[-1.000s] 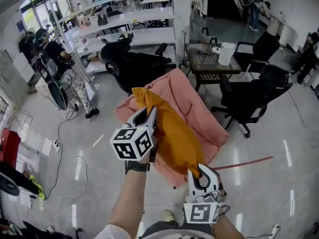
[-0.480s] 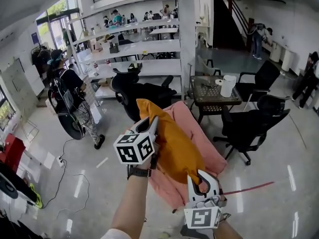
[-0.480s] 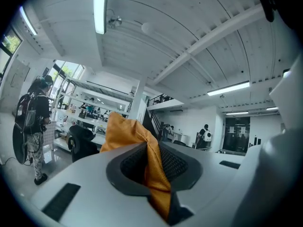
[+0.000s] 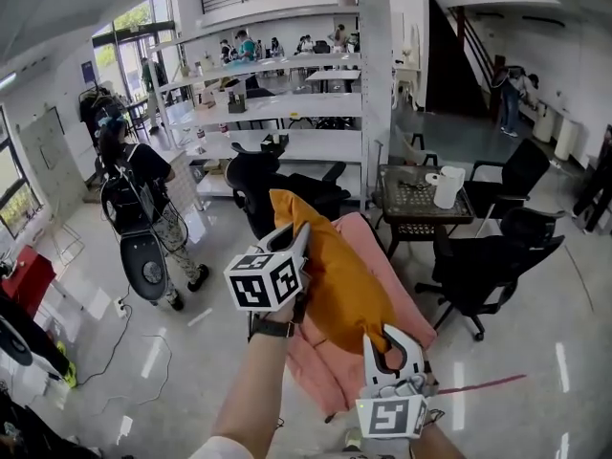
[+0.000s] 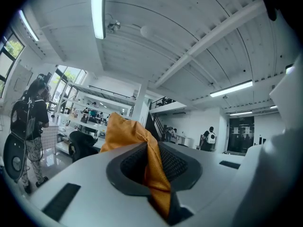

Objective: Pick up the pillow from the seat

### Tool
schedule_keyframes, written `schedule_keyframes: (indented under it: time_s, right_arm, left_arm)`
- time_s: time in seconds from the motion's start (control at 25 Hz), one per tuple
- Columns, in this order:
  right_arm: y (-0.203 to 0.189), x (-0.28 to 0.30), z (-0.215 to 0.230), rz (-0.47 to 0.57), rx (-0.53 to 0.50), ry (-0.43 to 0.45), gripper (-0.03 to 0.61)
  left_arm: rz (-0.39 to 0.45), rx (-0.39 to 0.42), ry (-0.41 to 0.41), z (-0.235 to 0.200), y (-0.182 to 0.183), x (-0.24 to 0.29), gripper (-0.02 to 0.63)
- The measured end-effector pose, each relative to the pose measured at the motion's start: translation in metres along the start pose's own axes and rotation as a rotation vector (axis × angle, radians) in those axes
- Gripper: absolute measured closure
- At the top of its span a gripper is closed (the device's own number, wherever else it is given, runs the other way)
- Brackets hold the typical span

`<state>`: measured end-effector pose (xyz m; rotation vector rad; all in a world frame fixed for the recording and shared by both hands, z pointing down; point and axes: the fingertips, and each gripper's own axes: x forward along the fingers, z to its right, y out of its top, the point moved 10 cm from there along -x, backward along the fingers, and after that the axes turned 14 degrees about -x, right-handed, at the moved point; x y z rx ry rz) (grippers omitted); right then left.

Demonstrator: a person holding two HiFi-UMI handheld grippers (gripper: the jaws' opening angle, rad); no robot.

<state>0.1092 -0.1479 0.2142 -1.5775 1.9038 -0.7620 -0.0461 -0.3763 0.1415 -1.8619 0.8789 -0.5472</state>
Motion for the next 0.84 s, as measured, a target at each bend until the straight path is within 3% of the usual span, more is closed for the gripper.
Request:
schedule_keyframes:
  time_s: [0.64, 0.84]
  right_arm:
    - [-0.026, 0.016, 0.006, 0.013, 0.013, 0.042, 0.526]
    - [-0.024, 0.020, 0.011, -0.006, -0.040, 0.064, 0.526]
  left_arm:
    - [-0.015, -0.023, 0.045, -0.010, -0.016, 0.021, 0.545]
    - [-0.024, -0.031, 0.048, -0.013, -0.020, 0.027, 0.545]
